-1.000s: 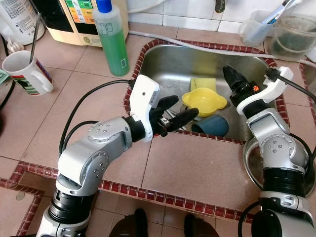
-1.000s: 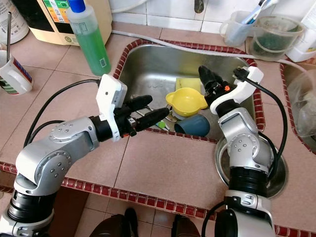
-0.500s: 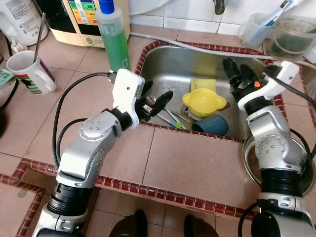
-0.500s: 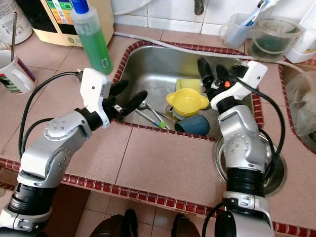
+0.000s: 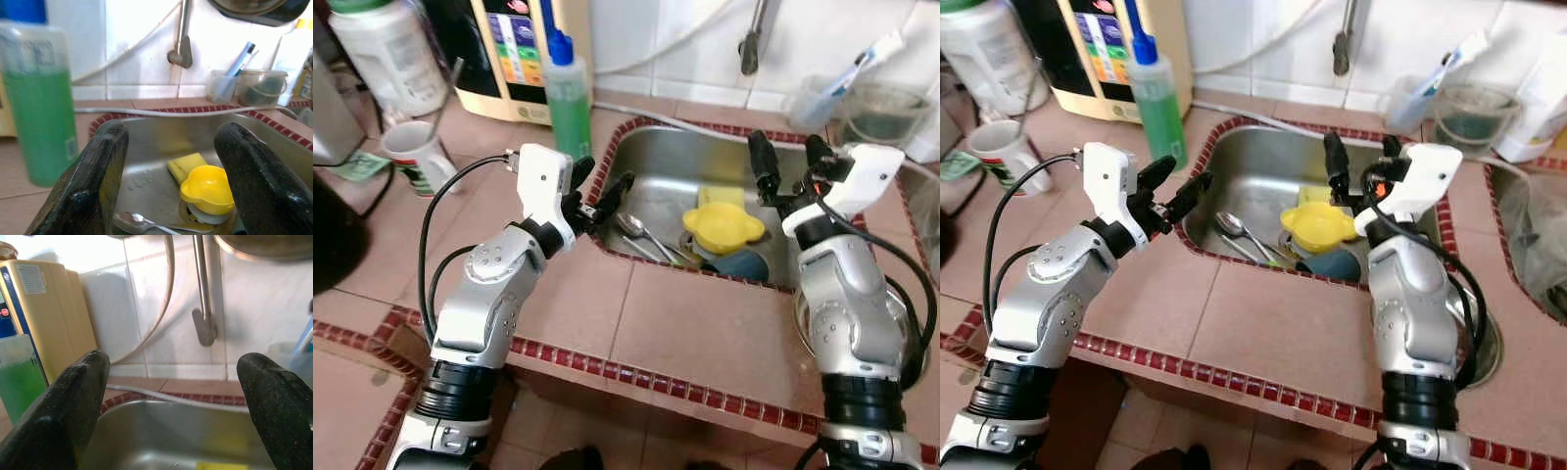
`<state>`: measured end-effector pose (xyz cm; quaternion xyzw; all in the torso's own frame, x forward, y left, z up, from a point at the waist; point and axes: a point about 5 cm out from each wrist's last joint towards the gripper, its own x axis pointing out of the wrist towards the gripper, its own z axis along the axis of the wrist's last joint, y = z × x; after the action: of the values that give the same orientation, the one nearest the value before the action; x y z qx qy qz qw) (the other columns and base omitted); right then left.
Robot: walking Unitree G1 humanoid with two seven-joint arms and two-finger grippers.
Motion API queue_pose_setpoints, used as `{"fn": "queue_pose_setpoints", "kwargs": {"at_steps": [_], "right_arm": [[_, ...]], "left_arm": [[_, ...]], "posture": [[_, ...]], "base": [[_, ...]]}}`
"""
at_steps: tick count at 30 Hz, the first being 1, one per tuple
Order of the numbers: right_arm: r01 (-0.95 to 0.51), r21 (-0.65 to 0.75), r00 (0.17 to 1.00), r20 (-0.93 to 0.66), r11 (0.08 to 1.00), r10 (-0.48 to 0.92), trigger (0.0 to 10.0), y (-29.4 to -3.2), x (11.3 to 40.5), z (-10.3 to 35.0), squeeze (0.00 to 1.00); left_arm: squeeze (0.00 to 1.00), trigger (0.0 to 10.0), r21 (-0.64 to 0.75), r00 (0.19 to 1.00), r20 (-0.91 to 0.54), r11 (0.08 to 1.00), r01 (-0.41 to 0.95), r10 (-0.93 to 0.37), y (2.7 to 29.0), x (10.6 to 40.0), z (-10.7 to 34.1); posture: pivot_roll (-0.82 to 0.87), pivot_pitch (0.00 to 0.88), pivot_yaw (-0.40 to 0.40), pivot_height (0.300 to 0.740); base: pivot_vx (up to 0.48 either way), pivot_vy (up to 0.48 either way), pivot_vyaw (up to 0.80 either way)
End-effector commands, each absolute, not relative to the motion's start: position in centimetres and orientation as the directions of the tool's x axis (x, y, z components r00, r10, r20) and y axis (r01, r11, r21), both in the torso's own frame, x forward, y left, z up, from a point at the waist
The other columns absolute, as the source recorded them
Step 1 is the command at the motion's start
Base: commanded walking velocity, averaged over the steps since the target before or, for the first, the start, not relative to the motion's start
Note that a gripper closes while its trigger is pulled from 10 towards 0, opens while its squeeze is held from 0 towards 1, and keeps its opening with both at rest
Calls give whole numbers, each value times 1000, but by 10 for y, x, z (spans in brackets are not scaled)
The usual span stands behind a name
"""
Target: Kitchen organization
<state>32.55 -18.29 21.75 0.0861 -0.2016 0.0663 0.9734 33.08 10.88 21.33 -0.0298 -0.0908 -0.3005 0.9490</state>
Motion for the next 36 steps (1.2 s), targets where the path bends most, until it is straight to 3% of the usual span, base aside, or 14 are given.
{"fn": "queue_pose_setpoints", "kwargs": {"at_steps": [1,2,3,4,17,36], "right_arm": [[-133,119,904,422,984,71,10000,-184,321,218,1000],[-124,116,905,421,986,64,10000,-184,320,217,1000],[-90,106,910,412,990,38,10000,-184,317,212,631],[-74,91,912,409,993,30,10000,-183,315,209,0],[-59,33,936,350,998,44,10000,-165,304,183,0],[-111,-36,956,271,993,116,10000,-150,295,160,0]], "left_arm": [[0,10000,6,808,180,822,569,-561,109,331,209],[0,10000,9,808,181,822,569,-561,109,330,208],[0,10000,7,801,188,817,577,-568,107,329,206],[0,10000,8,798,191,814,581,-571,106,328,204],[0,10000,1,781,197,797,604,-593,96,320,191],[0,10000,22,789,152,801,599,-595,107,312,183]], "posture": [[-89,17,30,740],[-91,14,29,740],[-98,2,26,740],[-99,0,25,740],[-96,6,15,740],[-76,36,7,740]], "base": [[0,0,0],[0,0,0],[0,0,0],[0,0,0],[0,-81,0],[0,-480,0]]}}
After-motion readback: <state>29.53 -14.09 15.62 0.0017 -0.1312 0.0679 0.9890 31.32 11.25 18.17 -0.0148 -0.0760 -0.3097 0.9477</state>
